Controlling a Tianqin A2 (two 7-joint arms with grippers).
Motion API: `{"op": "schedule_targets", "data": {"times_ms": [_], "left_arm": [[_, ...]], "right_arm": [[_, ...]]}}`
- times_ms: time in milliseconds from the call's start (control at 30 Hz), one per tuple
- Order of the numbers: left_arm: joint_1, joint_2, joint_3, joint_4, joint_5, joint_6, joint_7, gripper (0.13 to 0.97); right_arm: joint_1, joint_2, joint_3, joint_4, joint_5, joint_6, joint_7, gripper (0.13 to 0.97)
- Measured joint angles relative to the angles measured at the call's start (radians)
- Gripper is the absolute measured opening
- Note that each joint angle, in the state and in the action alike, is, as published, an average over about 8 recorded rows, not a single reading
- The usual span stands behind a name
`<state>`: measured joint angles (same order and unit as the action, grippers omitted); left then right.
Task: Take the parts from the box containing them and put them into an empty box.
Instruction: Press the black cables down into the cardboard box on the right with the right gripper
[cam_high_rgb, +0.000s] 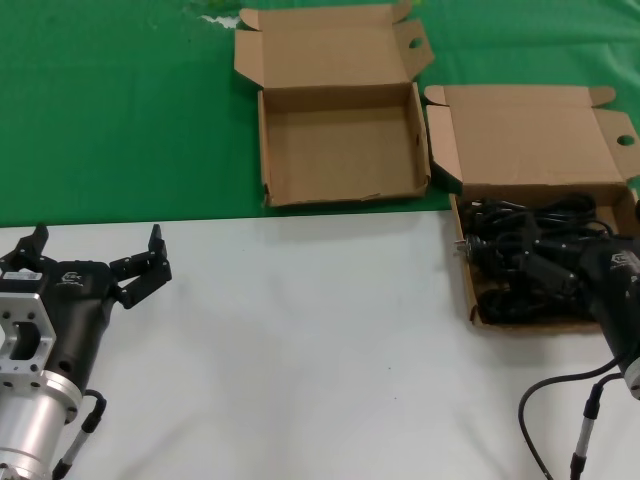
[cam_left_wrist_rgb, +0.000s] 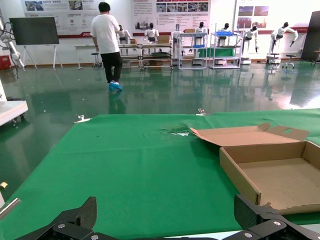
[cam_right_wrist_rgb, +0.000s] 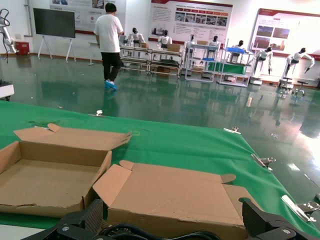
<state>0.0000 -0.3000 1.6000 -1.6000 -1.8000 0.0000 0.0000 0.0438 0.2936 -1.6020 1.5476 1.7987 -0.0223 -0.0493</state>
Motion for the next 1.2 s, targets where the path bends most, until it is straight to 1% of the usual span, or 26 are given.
{"op": "schedule_targets", "data": {"times_ms": [833, 1100, 1200], "left_arm": [[0.0, 0.0, 0.0, 0.0, 0.0, 0.0, 0.0, 0.953], [0.0, 0.0, 0.0, 0.0, 0.0, 0.0, 0.0, 0.879], [0.0, 0.0, 0.0, 0.0, 0.0, 0.0, 0.0, 0.879]], "right_arm": [[0.0, 0.0, 0.0, 0.0, 0.0, 0.0, 0.0, 0.966], [0.0, 0.015, -0.021, 0.001, 0.007, 0.012, 0.007, 0.966], [0.001, 0.03, -0.039, 0.003, 0.013, 0.021, 0.013, 0.966]]}}
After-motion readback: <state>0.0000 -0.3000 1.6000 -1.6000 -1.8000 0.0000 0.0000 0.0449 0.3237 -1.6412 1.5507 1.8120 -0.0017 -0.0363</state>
